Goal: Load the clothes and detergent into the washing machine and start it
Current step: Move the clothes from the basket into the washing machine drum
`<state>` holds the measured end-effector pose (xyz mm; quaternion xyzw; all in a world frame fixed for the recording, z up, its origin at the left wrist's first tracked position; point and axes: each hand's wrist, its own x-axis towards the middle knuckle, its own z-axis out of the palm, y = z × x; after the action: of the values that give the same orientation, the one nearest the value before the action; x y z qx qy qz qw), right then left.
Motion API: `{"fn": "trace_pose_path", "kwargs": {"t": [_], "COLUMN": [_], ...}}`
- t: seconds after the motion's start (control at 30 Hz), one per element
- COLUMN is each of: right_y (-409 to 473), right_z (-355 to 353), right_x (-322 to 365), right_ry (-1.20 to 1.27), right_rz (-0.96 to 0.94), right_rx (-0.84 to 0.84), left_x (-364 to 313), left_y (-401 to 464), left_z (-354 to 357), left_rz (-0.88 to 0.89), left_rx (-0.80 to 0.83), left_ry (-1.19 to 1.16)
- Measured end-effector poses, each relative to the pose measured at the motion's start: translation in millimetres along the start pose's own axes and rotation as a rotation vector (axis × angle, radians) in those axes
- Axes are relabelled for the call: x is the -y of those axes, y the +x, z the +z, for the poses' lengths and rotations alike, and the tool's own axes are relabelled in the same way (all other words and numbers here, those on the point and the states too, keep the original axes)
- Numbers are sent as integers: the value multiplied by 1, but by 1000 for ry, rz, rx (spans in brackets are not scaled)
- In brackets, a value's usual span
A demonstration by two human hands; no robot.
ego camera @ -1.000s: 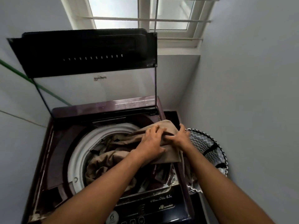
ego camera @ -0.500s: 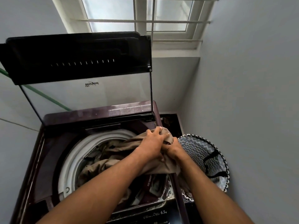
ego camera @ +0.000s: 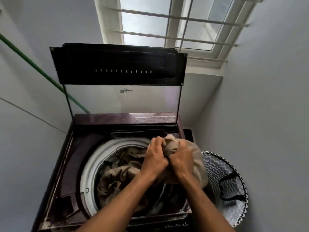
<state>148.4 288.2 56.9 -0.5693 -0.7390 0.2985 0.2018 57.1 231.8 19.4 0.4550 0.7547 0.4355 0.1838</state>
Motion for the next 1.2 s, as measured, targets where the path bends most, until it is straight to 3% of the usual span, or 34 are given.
{"fn": "trace_pose_path", "kwargs": {"t": [0.17,0.33,0.47,0.6,0.63,0.7,0.8,0.87,0.97,1.03,1.1,1.2], "right_y": [-14,-35,-49,-66,-67,-66,-51,-38,-16,-1,13,27], "right_z": [39,89,138,151,149,138,127,114,80,52,28,8], "right_x": [76,106,83,44,38,36,34,33,26,10,-19,-76], "right_ry": [174,257,87,-252,-310,-299,-189,-157,-230,-342,-375,-223], "right_rz": [-65,-101,-16,26,-17,-43,-44,-77,-131,-62,101,410], "right_rx": [49,286,564,943,1011,1062,894,607,95,-133,-146,11], "left_x": [18,63,108,141,143,142,129,113,84,64,45,15], "left_y": [0,-20,-46,-72,-76,-74,-61,-50,-35,-28,-23,-14], "left_z": [-72,-123,-125,-115,-114,-112,-107,-98,-74,-52,-28,3], "left_rz": [-16,-130,-246,-457,-465,-423,-254,-167,-38,43,119,170], "left_rx": [-289,-314,-49,557,593,518,274,183,196,224,247,331], "left_ry": [-83,5,162,443,443,440,498,434,355,265,182,157]}}
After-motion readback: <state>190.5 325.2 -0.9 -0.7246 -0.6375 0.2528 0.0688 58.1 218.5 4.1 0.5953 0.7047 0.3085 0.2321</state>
